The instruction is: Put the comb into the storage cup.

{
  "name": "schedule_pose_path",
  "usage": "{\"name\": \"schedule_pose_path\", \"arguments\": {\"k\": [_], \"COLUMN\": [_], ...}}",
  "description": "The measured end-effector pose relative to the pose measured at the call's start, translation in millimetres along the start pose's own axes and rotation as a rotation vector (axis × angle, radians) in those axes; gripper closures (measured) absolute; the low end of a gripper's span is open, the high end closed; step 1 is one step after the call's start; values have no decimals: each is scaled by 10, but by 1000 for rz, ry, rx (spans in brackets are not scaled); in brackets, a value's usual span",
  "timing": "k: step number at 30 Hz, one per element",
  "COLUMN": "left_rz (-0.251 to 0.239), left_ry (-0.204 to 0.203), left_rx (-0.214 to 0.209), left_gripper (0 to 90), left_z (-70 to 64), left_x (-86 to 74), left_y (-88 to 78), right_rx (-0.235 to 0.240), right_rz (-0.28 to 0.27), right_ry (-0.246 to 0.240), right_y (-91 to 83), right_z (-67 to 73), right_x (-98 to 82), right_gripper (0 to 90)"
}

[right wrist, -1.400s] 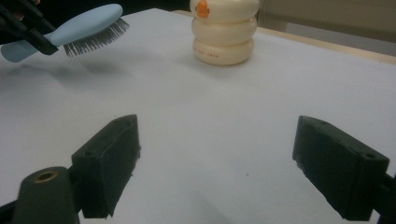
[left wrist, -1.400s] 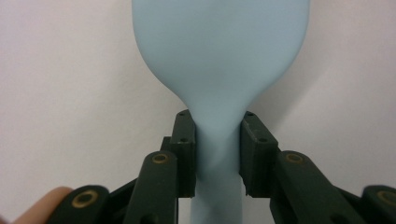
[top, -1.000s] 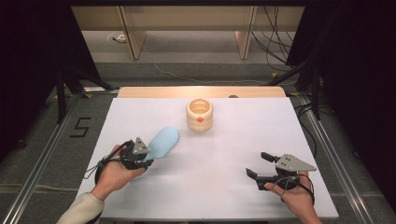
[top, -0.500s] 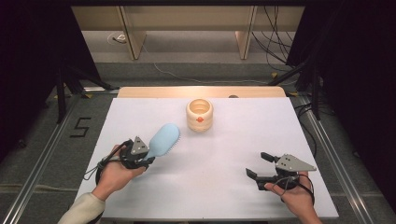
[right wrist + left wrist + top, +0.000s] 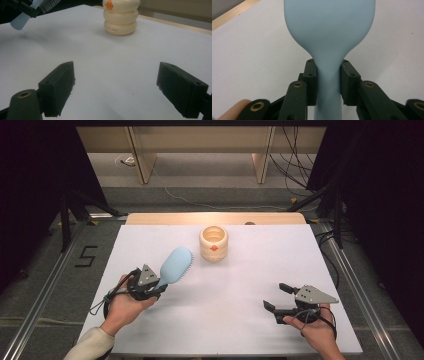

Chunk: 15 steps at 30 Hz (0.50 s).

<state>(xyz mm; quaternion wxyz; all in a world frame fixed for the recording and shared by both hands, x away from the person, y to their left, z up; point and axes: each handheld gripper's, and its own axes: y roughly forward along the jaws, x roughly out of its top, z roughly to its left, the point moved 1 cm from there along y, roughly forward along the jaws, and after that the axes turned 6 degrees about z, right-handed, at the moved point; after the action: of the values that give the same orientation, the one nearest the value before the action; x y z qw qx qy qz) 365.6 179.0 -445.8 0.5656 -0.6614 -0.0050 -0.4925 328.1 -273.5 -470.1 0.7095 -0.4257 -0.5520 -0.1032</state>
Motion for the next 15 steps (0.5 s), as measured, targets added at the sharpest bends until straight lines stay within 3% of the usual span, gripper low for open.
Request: {"name": "schedule_pose_path", "arguments": {"k": [15], "left_rz": [-54], "left_ry": [-34], "left_rx": [10], "left_gripper": [697], "left_z": [-8], "left_x": [11], "left_y": [-3], "right_rx": [2], "right_rz": [-3], "right_ry": [0], "right_y": [-2], "right_z": [3], "right_x": [2], "right_gripper": [160]}}
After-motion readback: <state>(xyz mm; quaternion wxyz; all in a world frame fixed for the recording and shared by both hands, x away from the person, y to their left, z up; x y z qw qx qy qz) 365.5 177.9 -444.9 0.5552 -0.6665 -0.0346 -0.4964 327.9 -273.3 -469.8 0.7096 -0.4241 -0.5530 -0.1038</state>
